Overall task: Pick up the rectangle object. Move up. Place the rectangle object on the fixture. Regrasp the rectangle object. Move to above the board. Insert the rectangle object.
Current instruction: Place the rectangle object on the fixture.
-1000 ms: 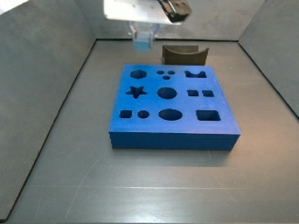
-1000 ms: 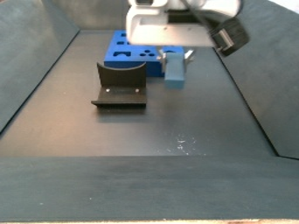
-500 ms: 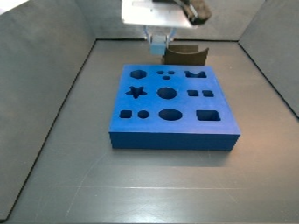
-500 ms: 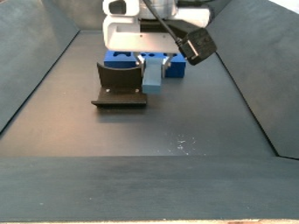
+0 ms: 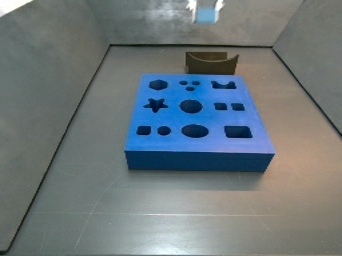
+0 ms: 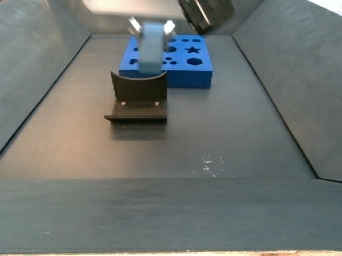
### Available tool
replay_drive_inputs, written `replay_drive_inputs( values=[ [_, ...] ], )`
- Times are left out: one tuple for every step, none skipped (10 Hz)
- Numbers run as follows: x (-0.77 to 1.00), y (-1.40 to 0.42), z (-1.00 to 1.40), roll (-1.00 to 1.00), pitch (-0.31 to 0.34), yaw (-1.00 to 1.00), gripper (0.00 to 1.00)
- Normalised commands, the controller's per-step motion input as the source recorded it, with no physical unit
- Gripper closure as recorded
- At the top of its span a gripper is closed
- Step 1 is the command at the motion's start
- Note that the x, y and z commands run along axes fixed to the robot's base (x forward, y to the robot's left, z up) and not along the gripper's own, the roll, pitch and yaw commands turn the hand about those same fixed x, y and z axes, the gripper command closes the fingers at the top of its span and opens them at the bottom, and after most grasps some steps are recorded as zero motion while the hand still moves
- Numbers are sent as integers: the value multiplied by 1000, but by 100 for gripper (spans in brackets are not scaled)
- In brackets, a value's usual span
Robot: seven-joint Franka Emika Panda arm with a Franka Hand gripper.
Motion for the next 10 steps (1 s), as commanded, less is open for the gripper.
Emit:
replay_drive_inputs(
  values=[
    [375, 47, 446, -1000, -3, 58, 100],
    [175, 44, 134, -1000, 19, 42, 100],
    [108, 44, 37, -1000, 17, 26, 100],
    [67, 42, 12, -1000, 66, 4, 100],
    [68, 47, -19, -1000, 125, -29, 100],
    [75, 47, -23, -1000, 187, -69, 100],
    [85, 49, -26, -860, 209, -77, 100],
    [85, 50, -21, -601, 187, -104, 100],
    [75, 42, -20, -402, 134, -127, 100],
    [131, 137, -1000, -1000, 213, -62, 100]
  ],
)
